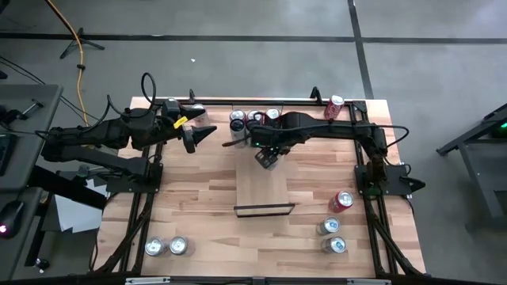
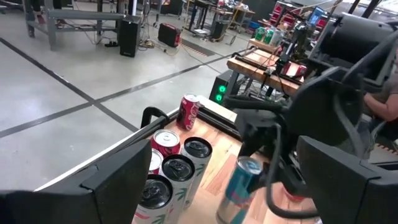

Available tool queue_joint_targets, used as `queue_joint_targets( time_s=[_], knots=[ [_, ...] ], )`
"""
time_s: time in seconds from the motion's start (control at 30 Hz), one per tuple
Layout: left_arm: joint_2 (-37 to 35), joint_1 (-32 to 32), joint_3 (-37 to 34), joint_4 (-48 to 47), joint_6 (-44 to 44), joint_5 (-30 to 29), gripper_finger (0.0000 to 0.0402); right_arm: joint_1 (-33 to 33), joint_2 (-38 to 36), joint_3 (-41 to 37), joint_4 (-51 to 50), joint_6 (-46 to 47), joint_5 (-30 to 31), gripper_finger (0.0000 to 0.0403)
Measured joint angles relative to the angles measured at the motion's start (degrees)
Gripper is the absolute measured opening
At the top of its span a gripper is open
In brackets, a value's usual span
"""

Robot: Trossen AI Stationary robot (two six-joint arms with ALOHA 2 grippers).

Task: Place canned beverage on shelf
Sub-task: Put the blue soda can on the shelf

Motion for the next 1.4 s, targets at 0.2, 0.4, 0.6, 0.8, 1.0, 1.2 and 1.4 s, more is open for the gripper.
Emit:
queue_joint_targets(
  time_s=[0.2, 0.4, 0.6, 0.8, 1.0, 1.2, 1.4],
  knots=[
    [0.0, 0.0, 0.0, 0.0, -0.02, 0.02, 0.0353, -0.98, 1.85, -0.02, -3.5, 4.21, 0.22, 0.0248],
    [0.0, 0.01, 0.02, -0.07, -0.22, 0.02, 0.0353, -0.9, 3.61, -0.02, -2.2, 5.54, 1.16, 0.0248],
    [-0.01, 0.0, 0.02, -0.13, -0.44, 0.02, 0.0353, -0.92, 4.2, -0.04, -0.83, 3.78, 1.14, 0.0248],
    [-0.01, 0.0, 0.02, -0.22, -0.49, 0.02, 0.0353, -0.92, 4.2, -0.04, 0.22, 2.44, -0.87, 0.0248],
    [0.01, 0.0, 0.02, -0.24, -0.48, 0.02, 0.0353, -0.9, 4.19, -0.04, 1.24, 0.21, -0.76, 0.0248],
    [0.01, 0.0, 0.02, -0.28, -0.48, 0.02, 0.0353, -0.94, 4.2, -0.04, 1.14, -0.21, 1.23, 0.0248],
    [0.01, 0.0, 0.02, -0.31, -0.21, 0.02, 0.0353, -0.94, 4.19, -0.04, 1.15, 0.42, 2.31, 0.0282]
  ],
)
